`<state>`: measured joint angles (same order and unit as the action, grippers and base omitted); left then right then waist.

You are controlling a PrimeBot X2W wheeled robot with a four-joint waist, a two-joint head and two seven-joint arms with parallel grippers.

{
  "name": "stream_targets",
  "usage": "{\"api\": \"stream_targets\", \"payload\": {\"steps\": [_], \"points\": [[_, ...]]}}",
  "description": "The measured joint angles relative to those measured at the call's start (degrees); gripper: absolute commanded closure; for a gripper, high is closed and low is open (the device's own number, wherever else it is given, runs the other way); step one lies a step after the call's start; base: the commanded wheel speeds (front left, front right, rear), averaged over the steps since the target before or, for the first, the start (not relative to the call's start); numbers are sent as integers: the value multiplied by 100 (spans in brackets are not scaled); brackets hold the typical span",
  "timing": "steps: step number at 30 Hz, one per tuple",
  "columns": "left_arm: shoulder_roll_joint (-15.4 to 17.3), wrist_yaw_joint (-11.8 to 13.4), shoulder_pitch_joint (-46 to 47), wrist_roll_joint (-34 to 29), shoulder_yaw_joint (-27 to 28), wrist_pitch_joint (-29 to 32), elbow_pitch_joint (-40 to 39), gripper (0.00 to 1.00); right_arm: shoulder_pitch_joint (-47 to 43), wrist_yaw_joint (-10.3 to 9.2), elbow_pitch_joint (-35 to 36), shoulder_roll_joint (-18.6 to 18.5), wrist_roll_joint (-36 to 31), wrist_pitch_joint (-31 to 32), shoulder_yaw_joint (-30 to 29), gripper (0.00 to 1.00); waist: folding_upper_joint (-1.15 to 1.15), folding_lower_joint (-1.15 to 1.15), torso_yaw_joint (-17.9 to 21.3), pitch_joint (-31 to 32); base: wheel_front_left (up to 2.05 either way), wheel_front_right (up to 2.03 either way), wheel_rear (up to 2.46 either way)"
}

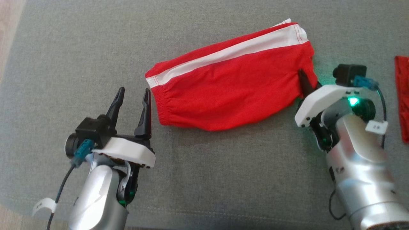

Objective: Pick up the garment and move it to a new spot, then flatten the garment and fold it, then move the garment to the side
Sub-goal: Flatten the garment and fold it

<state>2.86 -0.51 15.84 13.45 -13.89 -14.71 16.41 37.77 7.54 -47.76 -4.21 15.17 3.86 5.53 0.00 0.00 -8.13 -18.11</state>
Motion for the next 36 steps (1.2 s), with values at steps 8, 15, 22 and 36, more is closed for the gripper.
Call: {"api": "stream_targets", "payload": {"steps": [8, 15, 22, 36], "points": [[-11, 1, -50, -37, 134, 0, -79, 0, -872, 0, 608, 29, 404, -553, 124, 100, 0, 0, 195, 120, 0, 0, 0], [-10, 0, -241, -78, 174, 0, -134, 0, -1878, 0, 1380, 99, 560, -740, -71, 100, 0, 0, 362, 259, 0, 0, 0], [1, -7, -398, -79, 185, 0, -138, 0, -2765, 0, 2056, 137, 800, -642, -527, 100, 0, 0, 527, 379, 0, 0, 0], [3, -42, -398, -85, 171, 0, -108, 0, -2584, 0, 3523, 135, 514, 100, 218, 100, 0, 0, 443, 480, 0, 0, 0]]}}
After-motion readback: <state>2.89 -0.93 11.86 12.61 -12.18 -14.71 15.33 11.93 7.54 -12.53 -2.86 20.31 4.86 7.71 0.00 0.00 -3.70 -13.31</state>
